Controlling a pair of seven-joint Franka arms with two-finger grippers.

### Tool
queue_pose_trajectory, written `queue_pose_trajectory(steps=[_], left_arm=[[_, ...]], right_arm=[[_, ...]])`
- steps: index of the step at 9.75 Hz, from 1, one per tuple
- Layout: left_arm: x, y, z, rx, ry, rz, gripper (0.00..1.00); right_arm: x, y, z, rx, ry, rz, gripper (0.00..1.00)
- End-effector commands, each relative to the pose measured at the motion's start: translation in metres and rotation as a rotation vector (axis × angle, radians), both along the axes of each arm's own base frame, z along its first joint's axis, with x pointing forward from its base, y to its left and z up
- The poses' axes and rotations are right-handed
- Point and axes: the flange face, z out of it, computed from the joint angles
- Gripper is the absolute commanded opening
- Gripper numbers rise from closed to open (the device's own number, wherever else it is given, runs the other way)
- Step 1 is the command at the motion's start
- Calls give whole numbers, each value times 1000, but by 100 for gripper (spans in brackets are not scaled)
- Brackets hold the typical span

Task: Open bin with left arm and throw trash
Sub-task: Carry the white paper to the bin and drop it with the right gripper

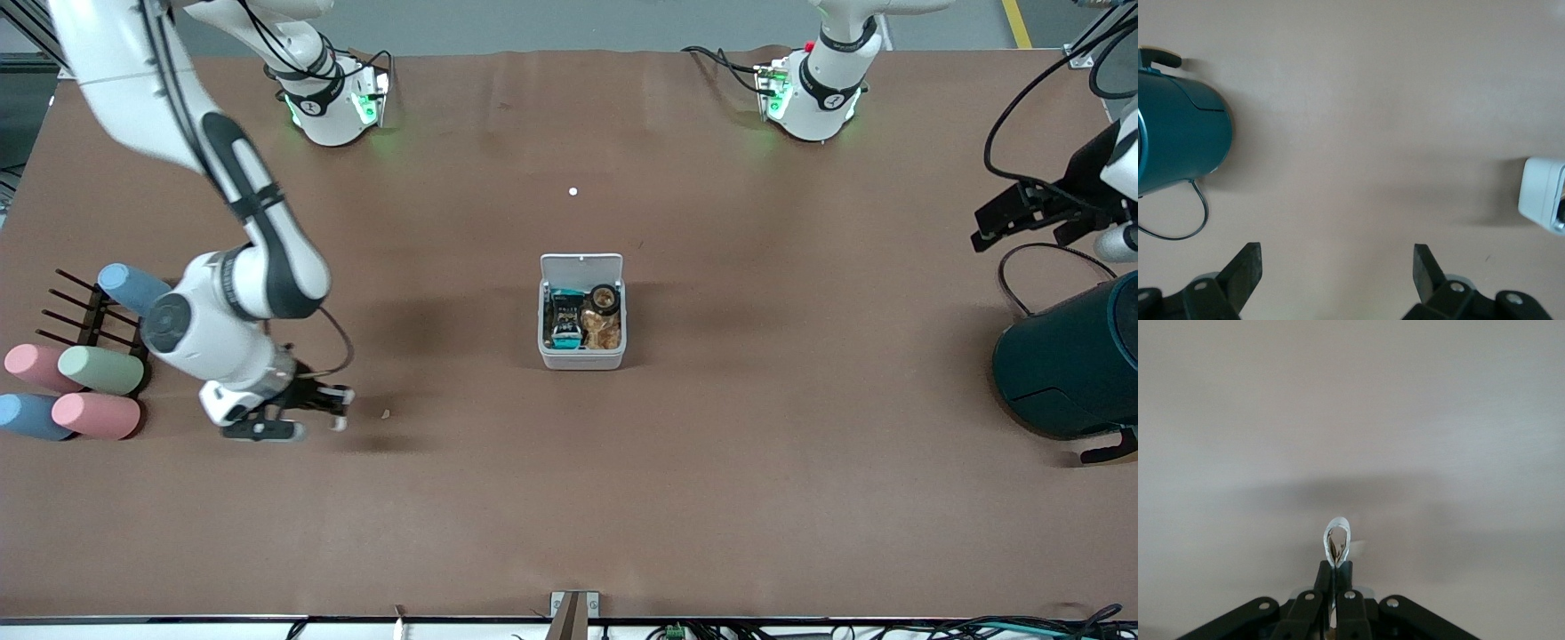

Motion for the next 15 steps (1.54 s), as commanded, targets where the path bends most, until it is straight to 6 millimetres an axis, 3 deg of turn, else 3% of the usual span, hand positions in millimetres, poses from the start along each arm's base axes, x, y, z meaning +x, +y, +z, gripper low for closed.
queue_pose_trajectory(steps=[1,2,3,4,6,8,12,15], left_arm=[[-12,1,3,61,-32,-55,100],[-5,-2,5,52,-48,-10,100],[1,-5,11,35,-60,0,100],[13,-4,6,17,-52,6,100],[13,-8,8,7,-58,15,100],[14,-5,8,7,-56,20,100],[15,-3,5,7,-52,23,100],[15,-4,6,9,-53,22,100]], right_arm=[[-17,102,36,63,4,-114,0],[-34,153,49,87,6,-151,0],[-48,191,65,113,1,-161,0],[-61,219,74,130,-3,-153,0],[-99,267,73,113,42,-104,0],[-117,280,62,78,89,-78,0],[-129,286,54,25,129,-45,1],[-137,296,51,22,132,-28,11]])
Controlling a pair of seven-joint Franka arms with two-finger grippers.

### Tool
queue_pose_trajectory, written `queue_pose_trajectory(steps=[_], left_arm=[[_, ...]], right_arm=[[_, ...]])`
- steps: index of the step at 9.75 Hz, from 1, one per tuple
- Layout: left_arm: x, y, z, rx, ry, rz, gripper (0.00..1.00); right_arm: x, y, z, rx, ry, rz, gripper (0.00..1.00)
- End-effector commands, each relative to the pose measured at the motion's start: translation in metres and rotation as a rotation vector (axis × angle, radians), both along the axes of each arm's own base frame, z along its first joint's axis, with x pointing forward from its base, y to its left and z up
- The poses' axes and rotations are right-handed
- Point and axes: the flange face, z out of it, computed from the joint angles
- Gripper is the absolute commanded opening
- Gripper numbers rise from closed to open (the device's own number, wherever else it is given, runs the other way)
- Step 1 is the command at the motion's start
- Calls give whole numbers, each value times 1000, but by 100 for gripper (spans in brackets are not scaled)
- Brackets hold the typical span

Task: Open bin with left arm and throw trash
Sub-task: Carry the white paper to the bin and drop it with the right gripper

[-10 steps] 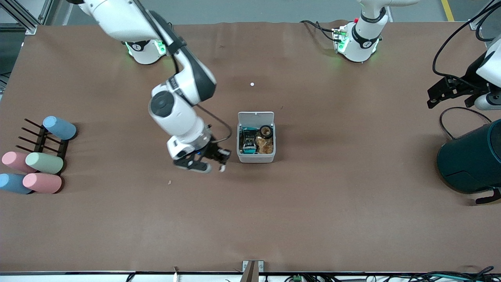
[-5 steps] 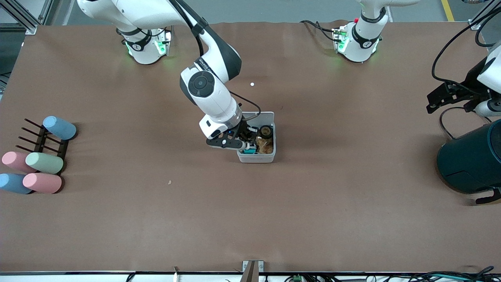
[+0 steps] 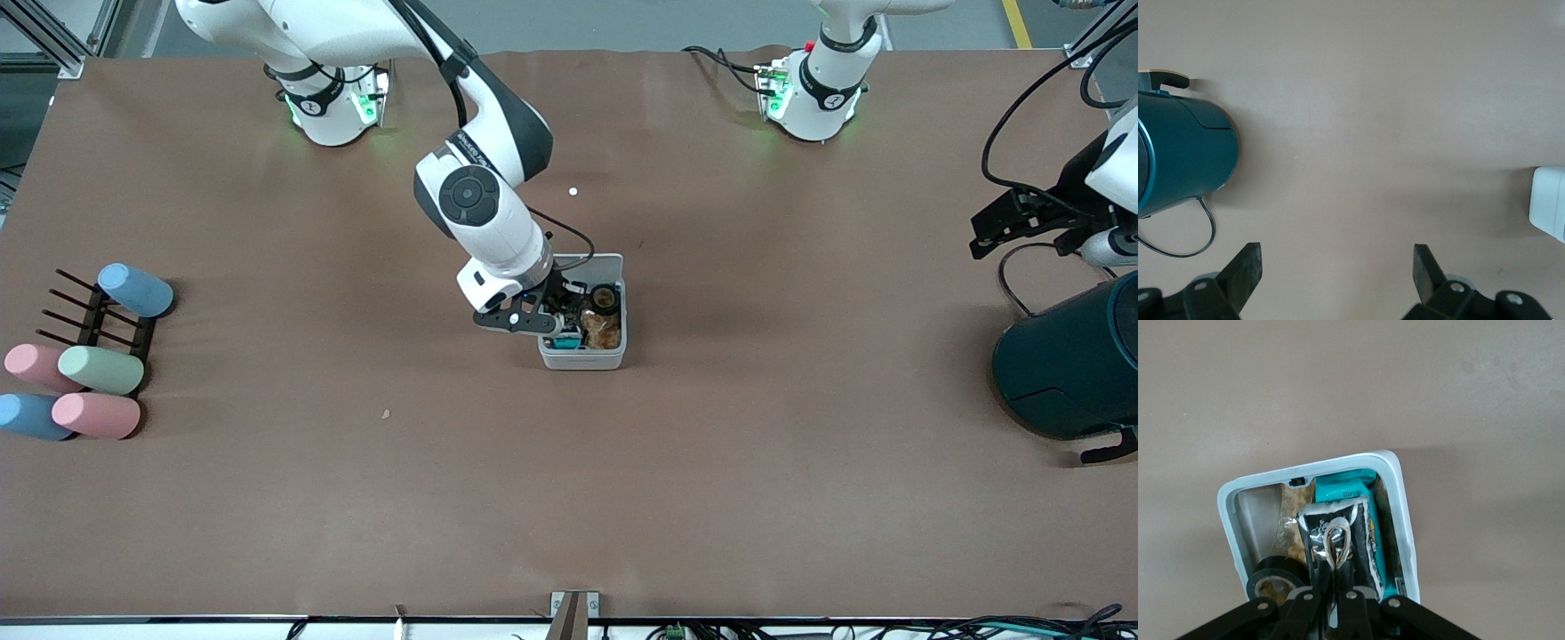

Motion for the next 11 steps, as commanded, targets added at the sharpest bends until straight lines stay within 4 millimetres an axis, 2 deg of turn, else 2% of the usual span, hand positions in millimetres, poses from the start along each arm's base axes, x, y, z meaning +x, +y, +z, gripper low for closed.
queue_pose_trajectory(steps=[1,2,3,4,6,7,8,9,11], left_arm=[[3,0,5,-12,-9,12,100],[3,1,5,-12,-8,15,100],[3,2,4,-29,-5,21,100],[3,2,3,-65,1,32,100],[3,4,2,-66,1,38,100],[3,3,4,-64,-2,36,100],[3,5,3,-61,-1,37,100],[3,5,3,-61,-1,37,100],[3,5,4,-60,-3,38,100]], right_arm=[[-7,7,1,-14,-5,5,11],[-7,7,1,-14,-5,5,20],[-7,7,0,-15,-4,5,34],[-6,6,0,-15,-4,4,40],[0,-1,1,-14,-6,-9,42],[6,-7,6,-14,-15,-21,47],[15,-17,18,-11,-34,-40,53],[27,-34,46,2,-74,-73,55],[55,-96,100,-3,-99,-158,55]])
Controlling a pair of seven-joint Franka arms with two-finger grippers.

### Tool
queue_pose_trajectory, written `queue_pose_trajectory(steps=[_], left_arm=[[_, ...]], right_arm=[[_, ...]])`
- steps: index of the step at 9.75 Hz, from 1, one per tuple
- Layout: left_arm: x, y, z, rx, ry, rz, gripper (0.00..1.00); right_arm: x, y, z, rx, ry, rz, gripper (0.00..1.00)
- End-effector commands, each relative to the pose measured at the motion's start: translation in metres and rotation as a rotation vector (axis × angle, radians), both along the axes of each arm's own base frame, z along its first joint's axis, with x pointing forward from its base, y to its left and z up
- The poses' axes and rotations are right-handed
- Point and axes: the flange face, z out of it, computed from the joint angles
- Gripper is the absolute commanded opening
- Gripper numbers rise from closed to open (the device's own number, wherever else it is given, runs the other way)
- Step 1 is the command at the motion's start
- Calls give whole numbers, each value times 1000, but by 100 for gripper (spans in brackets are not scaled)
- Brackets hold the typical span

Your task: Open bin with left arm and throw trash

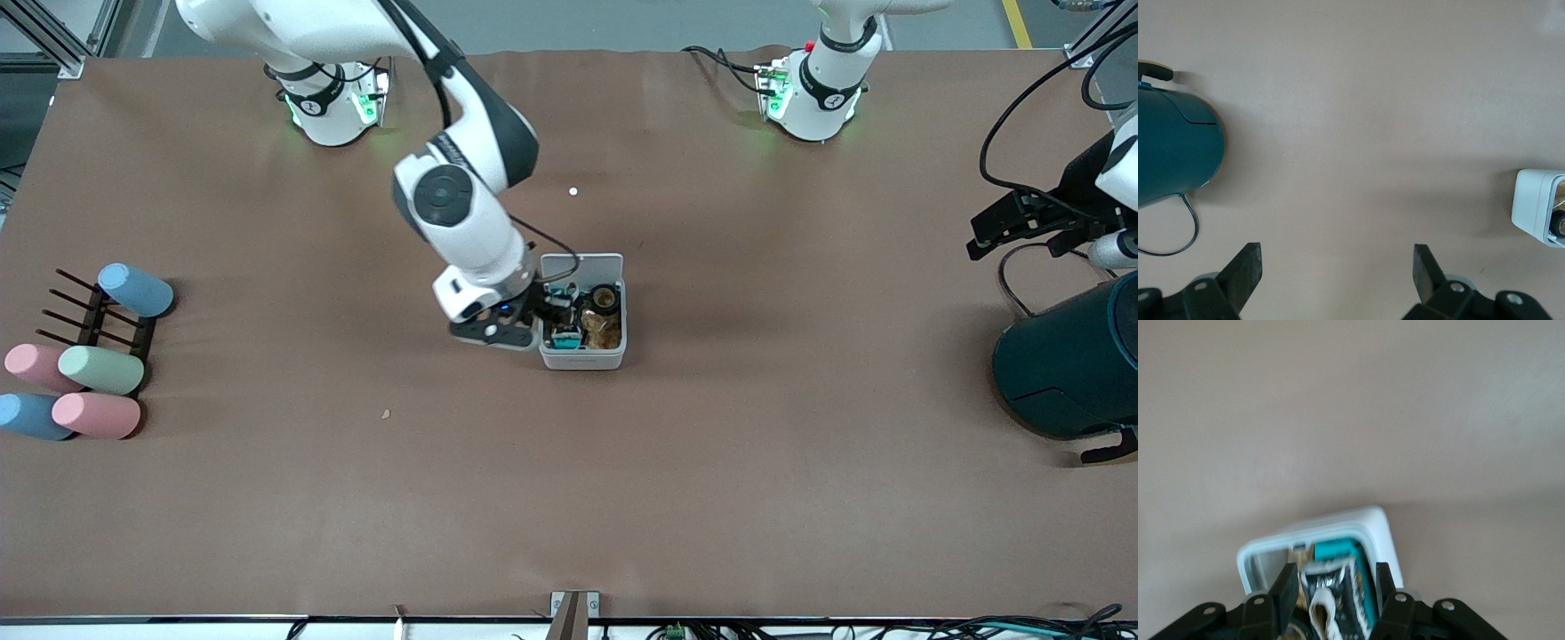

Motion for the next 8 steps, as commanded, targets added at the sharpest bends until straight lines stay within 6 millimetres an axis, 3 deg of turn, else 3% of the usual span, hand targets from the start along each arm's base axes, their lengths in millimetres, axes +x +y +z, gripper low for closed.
queue_pose_trajectory(steps=[1,2,4,6,7,8], left_arm=[[2,1,5,-11,-7,13,100],[2,1,5,-11,-7,11,100],[2,1,5,-11,-9,10,100],[2,1,5,-8,-9,11,100],[2,0,5,-8,-9,8,100],[2,0,5,-8,-9,8,100]], right_arm=[[16,-86,72,-12,30,-103,55],[20,-124,97,-18,57,-143,54],[21,-228,147,-46,102,-117,54],[-7,-338,185,-69,193,68,56],[-21,-385,205,-60,187,121,57],[-39,-417,225,-61,172,175,61]])
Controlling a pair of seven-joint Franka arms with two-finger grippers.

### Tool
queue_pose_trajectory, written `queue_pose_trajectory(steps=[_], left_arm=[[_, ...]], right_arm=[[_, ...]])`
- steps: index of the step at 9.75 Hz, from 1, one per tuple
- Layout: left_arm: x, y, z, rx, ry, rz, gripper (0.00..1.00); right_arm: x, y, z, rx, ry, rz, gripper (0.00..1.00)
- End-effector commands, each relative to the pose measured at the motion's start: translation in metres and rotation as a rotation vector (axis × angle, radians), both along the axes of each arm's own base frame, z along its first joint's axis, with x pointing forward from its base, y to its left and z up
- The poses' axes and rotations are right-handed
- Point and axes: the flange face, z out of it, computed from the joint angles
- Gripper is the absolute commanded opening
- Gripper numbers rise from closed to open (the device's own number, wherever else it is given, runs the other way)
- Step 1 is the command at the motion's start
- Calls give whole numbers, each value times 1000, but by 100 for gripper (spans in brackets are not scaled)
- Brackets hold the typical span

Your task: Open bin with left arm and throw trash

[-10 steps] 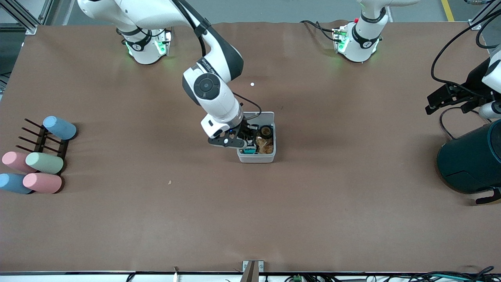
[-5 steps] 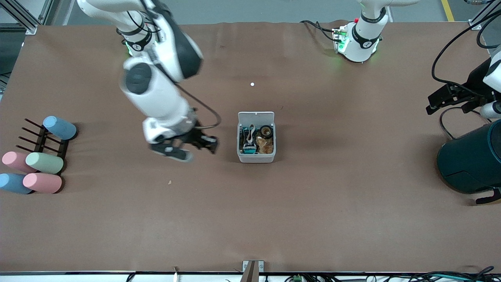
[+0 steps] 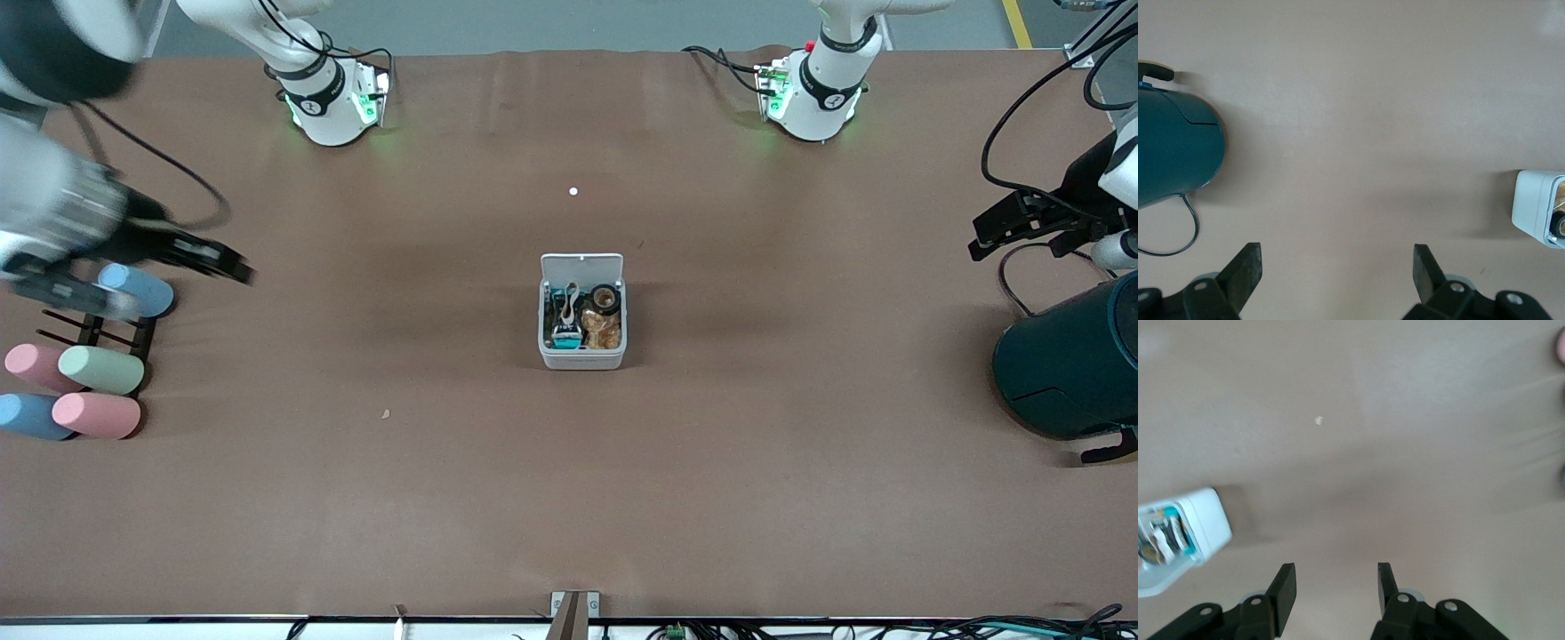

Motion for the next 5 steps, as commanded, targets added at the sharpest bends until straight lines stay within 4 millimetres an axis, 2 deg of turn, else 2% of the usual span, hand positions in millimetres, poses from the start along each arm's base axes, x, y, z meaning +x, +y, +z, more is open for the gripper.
queue_pose_trajectory(steps=[1,2,3,4,5], left_arm=[[1,-1,6,-8,-9,7,100],[2,0,5,-8,-8,4,100],[2,0,5,-8,-8,4,100],[2,1,5,-7,-8,-2,100],[2,1,5,-6,-8,-4,100]], right_arm=[[-45,-54,37,-21,-26,109,63],[-64,-76,51,-74,-35,166,70],[-70,-86,57,-128,-41,180,84],[-68,-86,58,-187,-39,190,100],[-63,-80,62,-210,-72,200,100]])
